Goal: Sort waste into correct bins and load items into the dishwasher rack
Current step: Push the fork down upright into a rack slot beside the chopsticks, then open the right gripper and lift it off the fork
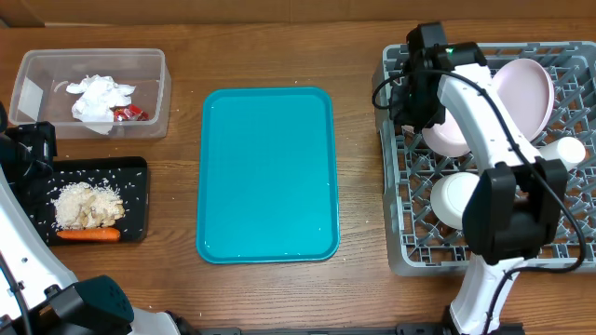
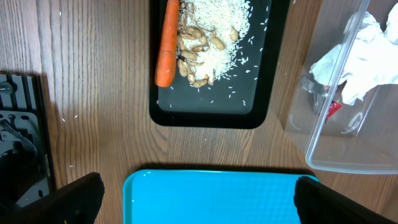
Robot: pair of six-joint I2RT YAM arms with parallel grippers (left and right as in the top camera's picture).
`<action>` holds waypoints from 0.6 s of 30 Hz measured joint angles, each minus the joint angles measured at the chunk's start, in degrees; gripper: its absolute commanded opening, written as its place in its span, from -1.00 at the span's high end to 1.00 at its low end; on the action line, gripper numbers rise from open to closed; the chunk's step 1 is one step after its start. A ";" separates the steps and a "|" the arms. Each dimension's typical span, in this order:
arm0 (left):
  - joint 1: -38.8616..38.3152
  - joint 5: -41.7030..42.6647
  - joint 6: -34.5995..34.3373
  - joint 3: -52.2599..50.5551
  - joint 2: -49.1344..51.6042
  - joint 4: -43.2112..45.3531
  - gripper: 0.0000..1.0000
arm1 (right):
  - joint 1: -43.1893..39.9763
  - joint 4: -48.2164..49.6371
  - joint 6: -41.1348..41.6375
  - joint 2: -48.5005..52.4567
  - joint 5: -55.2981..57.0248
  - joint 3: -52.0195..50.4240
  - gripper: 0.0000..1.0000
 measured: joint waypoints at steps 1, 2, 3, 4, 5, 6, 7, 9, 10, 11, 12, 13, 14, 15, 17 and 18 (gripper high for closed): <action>0.00 0.00 0.00 0.00 0.00 0.02 -1.00 | 0.00 -0.11 0.00 0.44 -0.02 -0.26 0.42; 0.00 0.00 0.00 0.00 0.00 0.00 -0.99 | 0.00 -0.22 -0.02 0.76 0.00 -0.33 0.42; 0.00 0.00 0.00 0.00 0.00 0.02 -1.00 | 0.00 -0.22 0.02 0.81 0.31 -0.33 0.42; 0.00 0.00 0.00 0.00 0.00 0.00 -1.00 | 0.00 -0.24 0.04 0.81 0.70 -0.33 0.43; 0.00 0.00 0.00 0.00 0.00 0.02 -1.00 | 0.00 -0.24 0.00 0.81 1.05 -0.33 0.45; 0.00 0.00 0.00 0.00 0.00 0.00 -0.99 | 0.00 -0.44 0.04 0.81 1.40 -0.33 0.49; 0.00 0.00 0.00 0.00 0.00 0.00 -1.00 | 0.00 -0.72 0.02 0.81 1.66 -0.33 0.52; 0.00 0.00 0.00 0.00 0.00 0.00 -0.99 | 0.00 -1.75 0.35 0.81 1.97 -0.33 0.54; 0.00 0.00 0.00 0.00 0.00 0.00 -1.00 | 0.00 -2.25 0.59 0.83 1.97 -0.33 0.55; 0.00 0.00 0.00 0.00 0.00 0.00 -0.99 | 0.00 -2.49 0.68 0.83 1.84 -0.33 0.57; 0.00 0.00 0.00 0.00 0.00 0.00 -1.00 | 0.00 -2.93 0.85 0.81 1.27 -0.33 0.59; 0.00 0.00 0.00 0.00 0.00 0.00 -1.00 | 0.00 -3.17 0.98 0.83 0.35 -0.33 0.61; 0.00 0.00 0.00 0.00 0.00 0.00 -0.99 | 0.00 -3.21 0.98 0.83 -0.20 -0.33 0.63; 0.00 0.00 0.00 0.00 0.00 0.00 -1.00 | 0.00 -3.30 0.94 0.83 -1.73 -0.33 0.63; 0.00 0.00 0.00 0.00 0.00 0.00 -0.99 | -0.02 -3.85 0.50 0.83 -3.80 -0.33 0.64; 0.00 0.00 0.00 0.00 0.00 0.02 -1.00 | -0.26 -4.46 0.13 0.83 -4.66 -0.33 0.69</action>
